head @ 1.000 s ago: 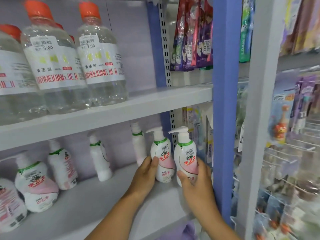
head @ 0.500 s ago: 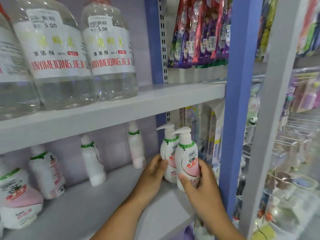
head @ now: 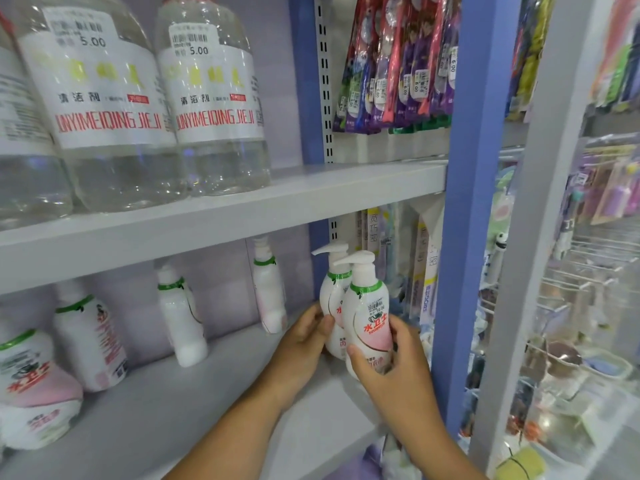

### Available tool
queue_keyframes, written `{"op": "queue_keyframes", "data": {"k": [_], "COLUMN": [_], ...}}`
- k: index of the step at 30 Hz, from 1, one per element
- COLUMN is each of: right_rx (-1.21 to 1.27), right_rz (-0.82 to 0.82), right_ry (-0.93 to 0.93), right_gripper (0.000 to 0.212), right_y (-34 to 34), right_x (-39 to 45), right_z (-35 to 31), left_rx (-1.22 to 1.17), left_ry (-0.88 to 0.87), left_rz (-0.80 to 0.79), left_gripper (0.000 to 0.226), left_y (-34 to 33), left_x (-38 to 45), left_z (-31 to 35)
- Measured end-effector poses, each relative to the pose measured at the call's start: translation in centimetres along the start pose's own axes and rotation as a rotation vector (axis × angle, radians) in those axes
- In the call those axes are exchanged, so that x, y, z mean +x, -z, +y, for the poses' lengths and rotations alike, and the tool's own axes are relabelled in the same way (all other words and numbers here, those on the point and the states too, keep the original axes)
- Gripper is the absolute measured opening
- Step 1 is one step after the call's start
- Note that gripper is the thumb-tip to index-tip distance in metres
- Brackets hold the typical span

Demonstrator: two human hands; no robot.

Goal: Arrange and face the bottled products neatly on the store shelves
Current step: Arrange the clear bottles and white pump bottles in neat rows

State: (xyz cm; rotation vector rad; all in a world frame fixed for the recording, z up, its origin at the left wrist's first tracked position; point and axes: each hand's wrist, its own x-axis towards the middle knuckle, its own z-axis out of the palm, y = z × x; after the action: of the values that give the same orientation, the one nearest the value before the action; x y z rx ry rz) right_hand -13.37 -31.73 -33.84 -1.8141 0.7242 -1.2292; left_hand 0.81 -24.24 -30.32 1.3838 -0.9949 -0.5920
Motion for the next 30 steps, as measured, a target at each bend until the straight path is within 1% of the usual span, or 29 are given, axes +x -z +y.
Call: {"op": "queue_keyframes", "data": {"k": [3,4,5,6,7,9,10,11,12,13,14,15,16,17,18,19,20,21,22,23,25,26,28,30], "right_rx": [0.014,0.016,0.007,-0.009,-0.019,-0.015,0.014,0.059,0.114,0.153,0.169,0.163,0.142,0.113,0.099,0.062,-0.003,-0.070,-0.095,-0.085,-0.055,-0.058,-0.072,-0.037], "right_rz": [0.003,0.012,0.037,0.080,0.127,0.175,0.165,0.128,0.066,-0.009,-0.089,-0.147,-0.183,-0.212,-0.249,-0.285,-0.304,-0.301,-0.276,-0.249,-0.233,-0.247,-0.314,-0.340], "right_ry": [0.030,0.064,0.137,0.246,0.366,0.545,0.590,0.594,0.567,0.506,0.411,0.291,0.173,0.058,-0.050,-0.135,-0.177,-0.190,-0.180,-0.175,-0.190,-0.182,-0.147,-0.125], "right_gripper": [0.079,0.078,0.072,0.065,0.058,0.043,0.036,0.030,0.028,0.029,0.033,0.038,0.045,0.054,0.063,0.072,0.085,0.096,0.101,0.093,0.061,0.050,0.040,0.039], "right_y": [0.3,0.4,0.7,0.9,1.0,0.7,0.1,-0.7,-1.7,-3.0,-4.7,-6.4,-8.5,-10.5,-12.5,-14.3,-15.8,-17.0,-17.8,-18.3,-18.4,-18.1,-17.0,-15.4], "right_x": [0.1,-0.3,-0.9,-1.8,-3.0,-5.3,-6.0,-6.2,-6.0,-5.5,-4.6,-3.5,-2.1,-0.5,1.1,2.6,3.9,4.9,5.8,6.4,6.9,6.8,5.7,3.7], "right_z": [0.1,0.0,-0.2,-0.7,-1.3,-2.7,-3.4,-4.1,-5.0,-5.6,-6.2,-6.7,-6.9,-6.9,-6.9,-7.0,-6.8,-6.5,-6.3,-6.0,-5.9,-6.0,-6.5,-7.4], "left_rx": [-0.020,-0.014,-0.007,0.012,0.036,0.124,0.219,0.332,0.434,0.507,0.557,0.594,0.609,0.594,0.530,0.438,0.373,0.341,0.335,0.321,0.301,0.304,0.300,0.277], "left_ry": [0.031,0.043,0.049,0.044,0.016,-0.103,-0.186,-0.261,-0.294,-0.266,-0.193,-0.110,-0.045,0.003,0.046,0.081,0.114,0.130,0.143,0.154,0.187,0.204,0.221,0.225], "left_rz": [0.049,0.096,0.165,0.267,0.402,0.697,0.840,0.974,1.091,1.178,1.215,1.197,1.132,1.038,0.945,0.853,0.785,0.747,0.727,0.709,0.629,0.566,0.472,0.419], "left_gripper": [0.027,0.029,0.031,0.030,0.025,0.016,0.017,0.023,0.033,0.046,0.060,0.073,0.083,0.089,0.092,0.091,0.084,0.075,0.066,0.059,0.053,0.052,0.054,0.053], "left_y": [0.0,0.1,0.3,0.7,1.4,4.2,6.2,8.5,10.9,12.9,14.5,15.7,16.5,16.7,16.8,16.9,17.1,17.4,17.7,17.9,18.5,18.8,19.3,19.4], "left_x": [-0.1,-0.3,-0.6,-0.8,-1.2,-2.2,-2.6,-2.9,-3.0,-3.1,-3.1,-3.1,-3.1,-3.2,-3.3,-3.3,-3.3,-3.2,-3.1,-3.2,-3.4,-3.5,-4.1,-4.5], "left_z": [0.0,0.0,-0.1,-0.1,0.2,1.2,1.6,1.7,1.5,1.2,0.6,-0.4,-1.4,-2.2,-2.7,-3.0,-3.1,-3.2,-3.1,-2.8,-1.8,-1.4,-0.6,-0.3]}}
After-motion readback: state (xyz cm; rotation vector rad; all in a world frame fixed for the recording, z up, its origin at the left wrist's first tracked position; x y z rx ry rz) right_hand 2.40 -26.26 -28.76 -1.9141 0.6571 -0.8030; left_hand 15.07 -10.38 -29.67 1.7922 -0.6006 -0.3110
